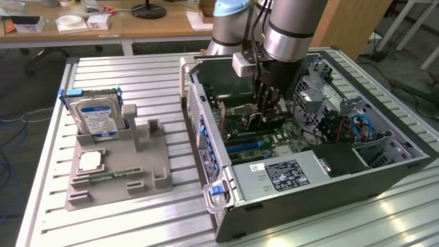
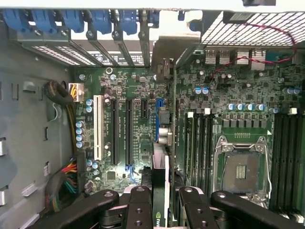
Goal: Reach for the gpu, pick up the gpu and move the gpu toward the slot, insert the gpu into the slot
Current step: 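Insert the gpu into the slot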
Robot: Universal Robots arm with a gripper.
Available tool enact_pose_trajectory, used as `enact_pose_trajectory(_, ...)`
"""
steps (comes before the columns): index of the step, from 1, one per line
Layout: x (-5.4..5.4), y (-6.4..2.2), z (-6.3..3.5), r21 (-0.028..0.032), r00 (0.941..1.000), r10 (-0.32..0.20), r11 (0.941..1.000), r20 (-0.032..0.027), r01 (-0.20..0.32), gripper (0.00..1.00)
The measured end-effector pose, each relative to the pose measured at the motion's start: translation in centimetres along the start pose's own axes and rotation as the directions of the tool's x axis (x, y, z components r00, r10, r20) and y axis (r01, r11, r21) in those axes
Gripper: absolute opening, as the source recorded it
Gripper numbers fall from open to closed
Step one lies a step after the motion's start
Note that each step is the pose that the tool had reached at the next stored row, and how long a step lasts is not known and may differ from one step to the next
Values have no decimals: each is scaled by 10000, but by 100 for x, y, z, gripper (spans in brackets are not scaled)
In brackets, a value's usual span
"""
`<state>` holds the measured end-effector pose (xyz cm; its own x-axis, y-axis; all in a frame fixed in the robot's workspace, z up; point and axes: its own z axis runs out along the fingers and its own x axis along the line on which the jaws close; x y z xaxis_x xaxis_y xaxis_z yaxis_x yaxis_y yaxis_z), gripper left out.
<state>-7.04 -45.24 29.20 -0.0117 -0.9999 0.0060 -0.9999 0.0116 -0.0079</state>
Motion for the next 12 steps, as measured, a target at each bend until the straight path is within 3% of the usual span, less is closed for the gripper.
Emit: enact_pose_trajectory(12, -13, 20, 192, 0, 10000, -2, 10000, -4, 2, 27)
